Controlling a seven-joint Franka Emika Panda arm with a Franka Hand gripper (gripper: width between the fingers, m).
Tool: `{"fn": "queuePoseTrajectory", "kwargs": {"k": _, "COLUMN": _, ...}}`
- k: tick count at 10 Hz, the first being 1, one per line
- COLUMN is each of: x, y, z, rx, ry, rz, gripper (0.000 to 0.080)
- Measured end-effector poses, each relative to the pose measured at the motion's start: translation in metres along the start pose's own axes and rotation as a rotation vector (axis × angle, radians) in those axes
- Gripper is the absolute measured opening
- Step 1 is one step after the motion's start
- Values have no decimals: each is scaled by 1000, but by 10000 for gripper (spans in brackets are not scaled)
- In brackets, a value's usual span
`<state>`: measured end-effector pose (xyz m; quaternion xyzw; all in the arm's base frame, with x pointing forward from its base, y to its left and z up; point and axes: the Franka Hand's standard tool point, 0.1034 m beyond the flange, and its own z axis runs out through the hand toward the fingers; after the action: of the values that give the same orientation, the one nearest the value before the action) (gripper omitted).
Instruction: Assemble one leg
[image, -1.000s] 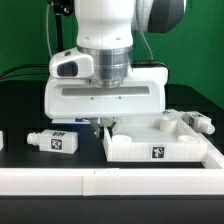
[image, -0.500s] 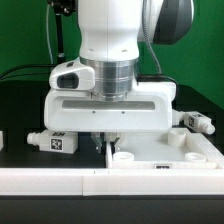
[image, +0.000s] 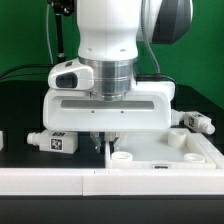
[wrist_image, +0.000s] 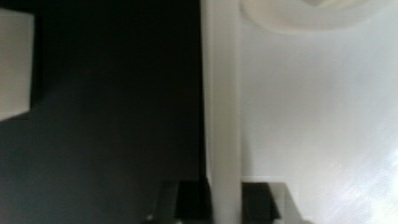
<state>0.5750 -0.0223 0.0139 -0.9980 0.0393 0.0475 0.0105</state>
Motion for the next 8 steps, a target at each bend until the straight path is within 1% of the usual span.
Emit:
{"fn": "queuePoseTrajectory", "kwargs": {"k": 2, "x": 13, "y": -2, "z": 2, "rx": -1, "ry": 8, "rz": -6, "gripper": 54}}
{"fn": "queuePoseTrajectory", "kwargs": {"k": 4, "x": 13, "y": -2, "z": 2, "rx": -2, "ry": -12, "rz": -12, "gripper": 54}}
{"fn": "queuePoseTrajectory", "kwargs": {"k": 6, "x": 12, "y": -2, "z": 1, "rx": -10, "ry": -28, "rz": -17, "gripper": 54}}
{"fn": "queuePoseTrajectory", "kwargs": {"k": 7, "x": 12, "y": -2, "z": 1, "rx": -9, "ry": -27, "rz": -18, "gripper": 54}}
{"fn": "queuePoseTrajectory", "kwargs": {"k": 8, "x": 12, "y": -2, "z": 1, "rx": -9, "ry": -27, "rz": -18, "gripper": 214}}
